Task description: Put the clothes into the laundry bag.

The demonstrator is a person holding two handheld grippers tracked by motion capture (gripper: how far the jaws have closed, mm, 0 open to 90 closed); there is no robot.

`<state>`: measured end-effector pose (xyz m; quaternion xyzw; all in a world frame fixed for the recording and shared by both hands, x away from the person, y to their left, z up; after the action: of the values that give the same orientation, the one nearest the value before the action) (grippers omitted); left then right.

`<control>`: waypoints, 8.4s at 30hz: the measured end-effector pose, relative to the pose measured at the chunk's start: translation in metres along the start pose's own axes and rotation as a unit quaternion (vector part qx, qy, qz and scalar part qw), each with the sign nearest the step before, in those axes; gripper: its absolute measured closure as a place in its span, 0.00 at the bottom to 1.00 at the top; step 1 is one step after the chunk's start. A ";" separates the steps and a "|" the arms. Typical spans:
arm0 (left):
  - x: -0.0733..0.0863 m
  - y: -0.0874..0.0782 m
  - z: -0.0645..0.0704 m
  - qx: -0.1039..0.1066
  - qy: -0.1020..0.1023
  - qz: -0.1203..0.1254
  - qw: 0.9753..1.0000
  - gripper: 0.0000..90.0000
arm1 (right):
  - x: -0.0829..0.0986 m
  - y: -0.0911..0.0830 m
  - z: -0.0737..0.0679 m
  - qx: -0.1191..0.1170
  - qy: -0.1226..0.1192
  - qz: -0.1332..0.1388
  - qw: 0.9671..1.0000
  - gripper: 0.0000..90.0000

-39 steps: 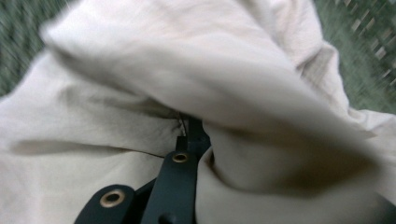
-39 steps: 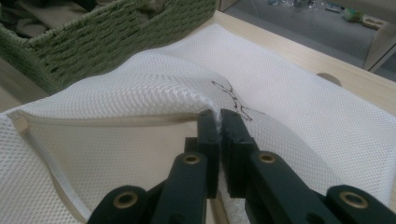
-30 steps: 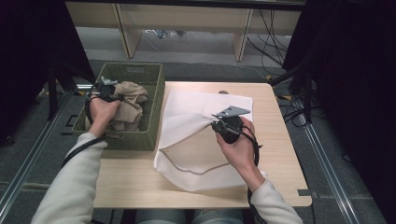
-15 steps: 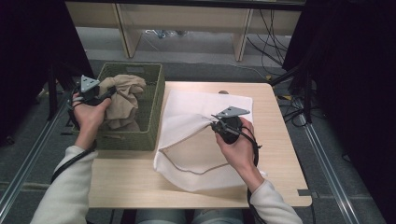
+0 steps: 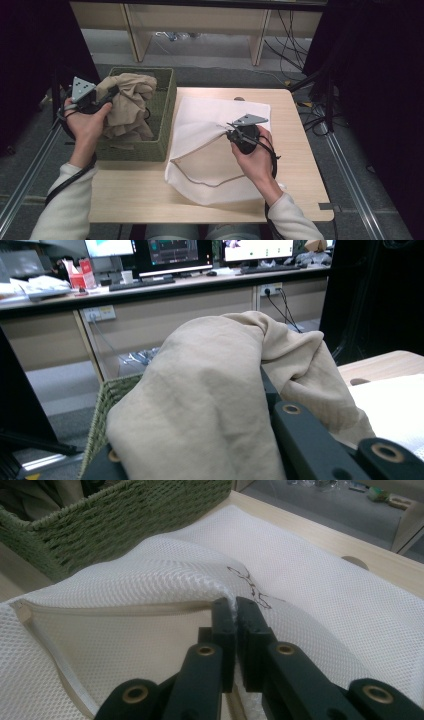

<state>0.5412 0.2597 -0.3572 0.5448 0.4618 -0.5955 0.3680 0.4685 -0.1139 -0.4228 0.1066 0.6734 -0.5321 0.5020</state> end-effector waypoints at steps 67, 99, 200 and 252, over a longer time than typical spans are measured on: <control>-0.069 -0.114 0.060 0.075 0.051 0.102 0.991 0.91 | -0.001 -0.002 0.000 0.012 -0.003 0.005 1.000 0.98; -0.076 -0.166 0.098 0.137 0.074 0.124 0.980 0.91 | -0.001 -0.004 -0.002 0.005 0.019 -0.001 1.000 0.98; 0.074 -0.055 0.301 0.348 0.125 -0.082 0.925 0.90 | -0.004 -0.007 -0.010 0.001 0.008 0.010 1.000 0.98; 0.127 0.012 0.307 0.271 0.211 -0.183 0.921 0.62 | -0.003 -0.004 -0.020 -0.011 -0.010 0.005 1.000 0.98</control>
<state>0.4403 -0.0275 -0.4907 0.6427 0.4411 -0.6262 -0.0149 0.4557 -0.0984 -0.4191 0.0989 0.6737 -0.5229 0.5127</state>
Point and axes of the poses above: each handheld gripper's, and its own axes: y roughly forward along the jaws, x roughly out of its underside, z roughly to its right, the point moved 8 cm from there along y, roughly forward along the jaws, and after that the axes turned 1 degree about x, right-handed, at the moved point
